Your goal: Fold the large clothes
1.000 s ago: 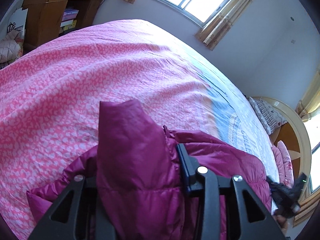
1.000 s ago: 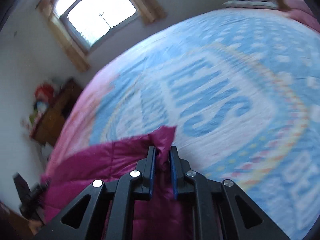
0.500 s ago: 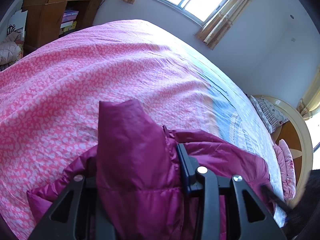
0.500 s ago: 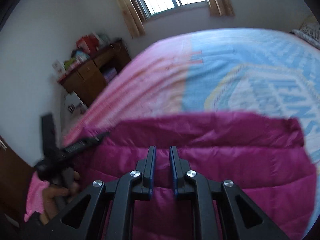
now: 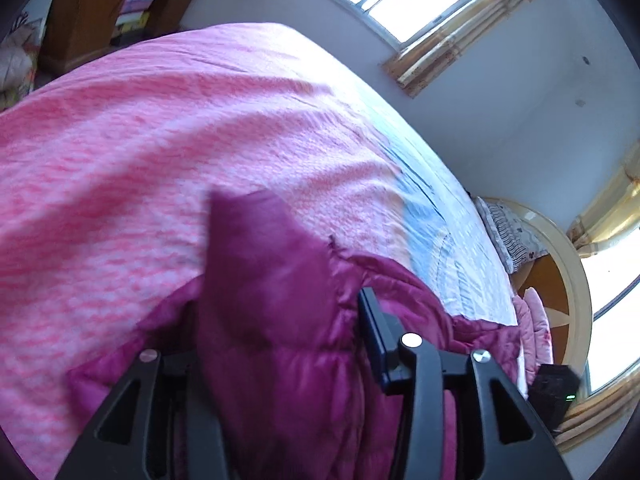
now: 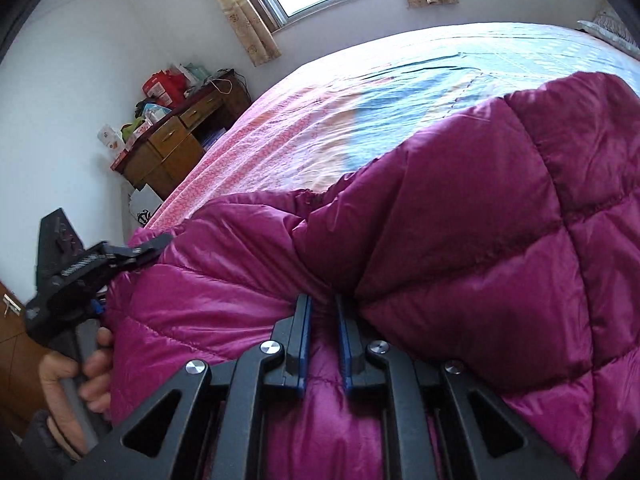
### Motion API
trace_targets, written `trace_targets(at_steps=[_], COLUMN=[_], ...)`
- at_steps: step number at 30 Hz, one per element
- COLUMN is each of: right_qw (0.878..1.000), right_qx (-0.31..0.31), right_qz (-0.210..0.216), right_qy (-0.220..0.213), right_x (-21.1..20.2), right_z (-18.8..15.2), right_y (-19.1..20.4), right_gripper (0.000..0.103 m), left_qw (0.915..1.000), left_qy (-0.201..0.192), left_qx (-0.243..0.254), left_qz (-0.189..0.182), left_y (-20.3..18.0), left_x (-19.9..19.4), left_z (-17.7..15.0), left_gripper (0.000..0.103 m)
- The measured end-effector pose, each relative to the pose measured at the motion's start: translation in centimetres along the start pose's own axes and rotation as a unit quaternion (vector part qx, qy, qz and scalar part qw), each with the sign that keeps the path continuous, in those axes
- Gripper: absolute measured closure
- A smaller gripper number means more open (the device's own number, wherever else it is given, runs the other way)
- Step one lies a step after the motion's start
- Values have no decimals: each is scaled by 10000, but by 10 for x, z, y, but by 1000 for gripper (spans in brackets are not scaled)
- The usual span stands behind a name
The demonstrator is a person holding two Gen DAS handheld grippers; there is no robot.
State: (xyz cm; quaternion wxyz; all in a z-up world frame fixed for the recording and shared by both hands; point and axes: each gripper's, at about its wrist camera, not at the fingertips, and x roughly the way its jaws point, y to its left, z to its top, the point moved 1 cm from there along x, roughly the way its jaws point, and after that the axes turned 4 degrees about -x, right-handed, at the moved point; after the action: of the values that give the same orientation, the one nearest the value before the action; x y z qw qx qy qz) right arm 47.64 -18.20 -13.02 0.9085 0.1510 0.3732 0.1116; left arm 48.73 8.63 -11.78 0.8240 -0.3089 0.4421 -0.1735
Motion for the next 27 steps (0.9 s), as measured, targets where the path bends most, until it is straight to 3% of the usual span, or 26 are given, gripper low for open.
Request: trace_targets(at_steps=[1, 3, 5, 9, 14, 17, 20, 24, 27], right_qw=[10000, 10000, 10000, 10000, 10000, 10000, 9999, 9997, 9994], right_qx=[-7, -21, -36, -37, -3, 61, 101, 140, 244], right_qz=[-8, -26, -47, -42, 0, 70, 125, 175, 244], right_qy=[7, 8, 2, 1, -12, -19, -33, -39, -27], right_x=[3, 4, 3, 2, 5, 8, 8, 7, 6], right_z=[1, 0, -1, -1, -1, -3, -5, -5, -4], right_y=[1, 1, 3, 3, 3, 0, -6, -14, -19], right_gripper=[92, 92, 92, 92, 92, 92, 92, 92, 92], left_qw=[9999, 9959, 9896, 9853, 9799, 9773, 9718, 9687, 9692], left_qy=[-80, -521, -915, -1028, -497, -304, -457, -599, -402], left_qx=[-66, -131, -2, 837, 1787, 1802, 1808, 1889, 1873], left_qz=[120, 723, 1110, 1074, 735, 1069, 1442, 1498, 1545], left_y=[0, -1, -9, -53, -112, -116, -106, -97, -93], left_x=[-11, -41, -68, -86, -41, -7, 9, 18, 26], left_z=[2, 6, 4, -26, -84, -102, -112, -118, -113], left_gripper=[47, 28, 26, 26, 21, 21, 21, 11, 7])
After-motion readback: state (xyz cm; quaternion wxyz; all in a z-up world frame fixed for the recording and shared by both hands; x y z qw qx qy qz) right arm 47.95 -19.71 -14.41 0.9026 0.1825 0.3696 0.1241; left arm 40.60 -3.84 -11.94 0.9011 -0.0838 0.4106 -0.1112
